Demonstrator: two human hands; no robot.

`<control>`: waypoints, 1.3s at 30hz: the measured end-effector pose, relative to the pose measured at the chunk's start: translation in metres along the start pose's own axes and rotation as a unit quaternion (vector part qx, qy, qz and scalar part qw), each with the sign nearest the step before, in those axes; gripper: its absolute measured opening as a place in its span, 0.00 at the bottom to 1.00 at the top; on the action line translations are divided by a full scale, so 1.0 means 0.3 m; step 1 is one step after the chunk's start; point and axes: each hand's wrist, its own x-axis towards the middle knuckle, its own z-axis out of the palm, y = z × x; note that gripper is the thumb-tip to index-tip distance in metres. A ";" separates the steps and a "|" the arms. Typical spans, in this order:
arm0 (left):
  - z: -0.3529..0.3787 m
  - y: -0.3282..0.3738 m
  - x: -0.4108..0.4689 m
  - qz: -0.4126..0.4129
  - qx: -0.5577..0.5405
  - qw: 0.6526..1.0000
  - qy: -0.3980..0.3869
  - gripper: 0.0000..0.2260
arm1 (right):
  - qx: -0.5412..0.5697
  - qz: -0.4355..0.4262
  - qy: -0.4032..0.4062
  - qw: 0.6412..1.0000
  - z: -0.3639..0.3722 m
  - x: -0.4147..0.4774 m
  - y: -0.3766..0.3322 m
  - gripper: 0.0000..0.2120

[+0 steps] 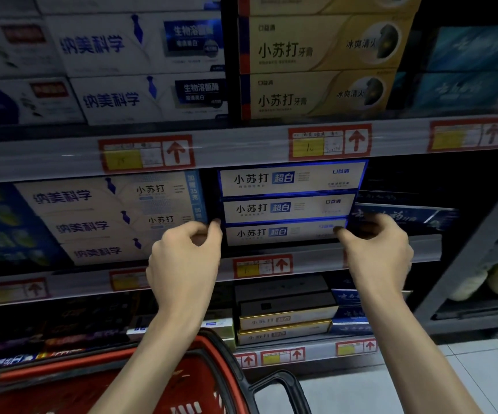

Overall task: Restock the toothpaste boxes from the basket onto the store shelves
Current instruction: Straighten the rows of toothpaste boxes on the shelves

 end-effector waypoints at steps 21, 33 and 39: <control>-0.724 0.002 -0.161 -0.015 -0.193 0.968 -0.160 0.08 | 0.133 0.039 -0.166 0.976 -0.196 -0.622 -0.465 0.27; -1.450 0.149 -0.319 0.010 -0.346 0.934 -0.084 0.11 | 0.225 -0.136 -0.237 0.935 -0.535 -1.108 -0.994 0.23; -1.579 0.105 -0.434 0.026 -0.363 0.930 -0.042 0.11 | 0.222 -0.151 -0.267 0.926 -0.615 -1.253 -0.998 0.21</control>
